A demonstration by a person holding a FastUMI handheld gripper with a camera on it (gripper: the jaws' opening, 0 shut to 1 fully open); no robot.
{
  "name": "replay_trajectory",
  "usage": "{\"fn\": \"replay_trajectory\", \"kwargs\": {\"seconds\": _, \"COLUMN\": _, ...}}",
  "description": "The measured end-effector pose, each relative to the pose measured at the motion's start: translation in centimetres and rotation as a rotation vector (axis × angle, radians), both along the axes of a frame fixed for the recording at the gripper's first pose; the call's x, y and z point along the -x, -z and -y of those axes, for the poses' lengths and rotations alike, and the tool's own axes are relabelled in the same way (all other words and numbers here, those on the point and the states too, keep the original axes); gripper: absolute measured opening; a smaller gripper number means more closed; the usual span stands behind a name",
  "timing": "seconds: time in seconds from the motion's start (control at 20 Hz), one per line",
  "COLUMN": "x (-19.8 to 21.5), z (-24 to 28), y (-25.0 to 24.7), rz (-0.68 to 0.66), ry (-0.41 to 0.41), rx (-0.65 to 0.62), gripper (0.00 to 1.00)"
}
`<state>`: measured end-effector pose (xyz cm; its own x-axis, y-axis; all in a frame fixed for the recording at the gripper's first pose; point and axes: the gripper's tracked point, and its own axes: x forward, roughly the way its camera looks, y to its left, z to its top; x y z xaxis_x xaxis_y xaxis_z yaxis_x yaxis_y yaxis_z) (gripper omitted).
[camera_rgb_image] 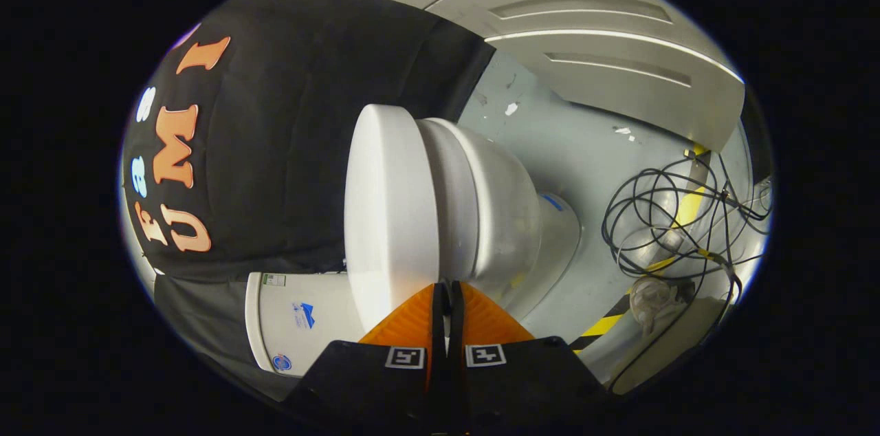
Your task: Open the toilet lid.
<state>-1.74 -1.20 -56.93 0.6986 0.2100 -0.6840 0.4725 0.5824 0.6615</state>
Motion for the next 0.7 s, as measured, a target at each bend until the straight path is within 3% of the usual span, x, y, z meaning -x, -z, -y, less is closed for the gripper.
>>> {"fn": "replay_trajectory", "kwargs": {"seconds": 0.7, "x": -1.3, "z": -7.5, "y": -12.0, "rz": 0.11, "ry": -0.143, "rx": 0.241, "gripper": 0.08}}
